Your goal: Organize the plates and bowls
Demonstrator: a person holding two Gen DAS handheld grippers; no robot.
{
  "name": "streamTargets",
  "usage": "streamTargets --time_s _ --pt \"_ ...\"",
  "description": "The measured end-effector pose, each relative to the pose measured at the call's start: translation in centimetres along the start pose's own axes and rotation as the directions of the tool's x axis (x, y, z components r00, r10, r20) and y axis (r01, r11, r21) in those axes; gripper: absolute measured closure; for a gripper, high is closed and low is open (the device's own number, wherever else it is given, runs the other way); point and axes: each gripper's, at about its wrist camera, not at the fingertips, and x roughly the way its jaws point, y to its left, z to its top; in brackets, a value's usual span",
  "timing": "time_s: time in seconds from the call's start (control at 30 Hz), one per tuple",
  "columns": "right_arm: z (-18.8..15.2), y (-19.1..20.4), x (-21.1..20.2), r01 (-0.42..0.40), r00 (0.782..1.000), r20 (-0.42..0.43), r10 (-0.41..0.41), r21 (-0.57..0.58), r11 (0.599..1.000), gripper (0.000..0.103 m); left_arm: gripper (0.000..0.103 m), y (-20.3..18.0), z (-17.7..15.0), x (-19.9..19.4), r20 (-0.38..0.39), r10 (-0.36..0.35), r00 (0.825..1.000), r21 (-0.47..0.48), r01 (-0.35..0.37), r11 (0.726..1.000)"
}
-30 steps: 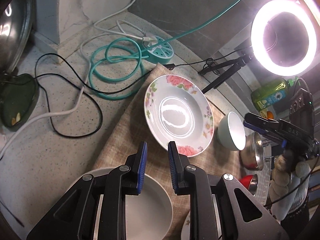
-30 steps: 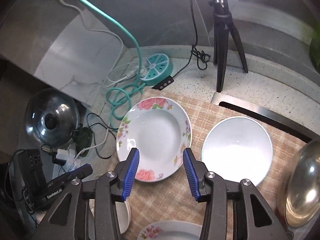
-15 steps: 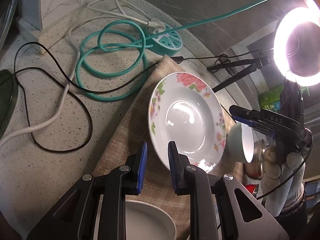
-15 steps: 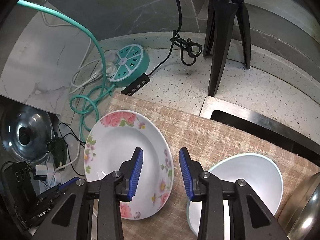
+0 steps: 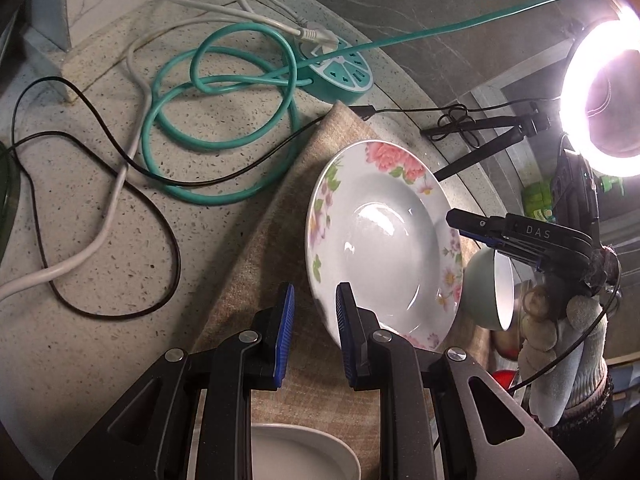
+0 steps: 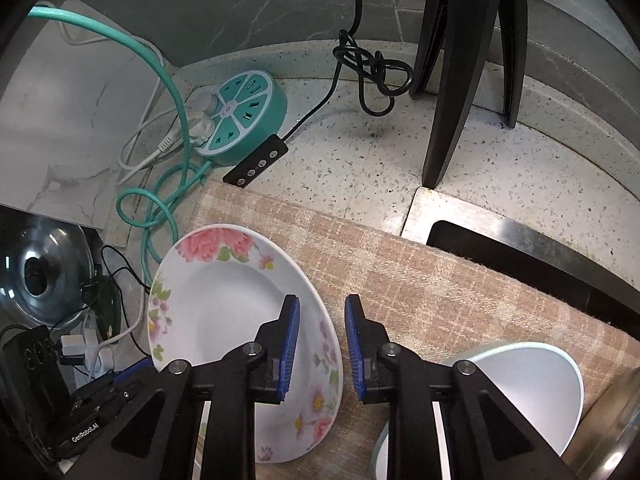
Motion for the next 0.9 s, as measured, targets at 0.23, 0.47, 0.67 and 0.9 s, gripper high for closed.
streamTargets --time_s 0.23,0.47,0.67,0.9 --pt "-0.1 0.0 0.3 -0.004 1.000 -0.011 0.004 0.000 1.000 0.090 0.090 -0.3 0.2 0.9 -0.019 -0.008 1.000 0.015 0.008 1.000" --pt "-0.1 0.2 0.4 0.009 1.000 -0.015 -0.010 -0.010 1.000 0.091 0.091 -0.7 0.3 1.6 -0.030 -0.001 1.000 0.027 0.002 1.000" --pt "-0.1 0.2 0.5 0.011 1.000 -0.016 -0.011 -0.014 1.000 0.090 0.093 -0.7 0.3 1.7 -0.028 -0.007 1.000 0.022 0.008 1.000" --pt "-0.3 0.2 0.3 0.001 1.000 -0.016 -0.001 -0.001 1.000 0.091 0.093 -0.6 0.5 1.7 -0.027 0.005 1.000 0.035 -0.004 0.999"
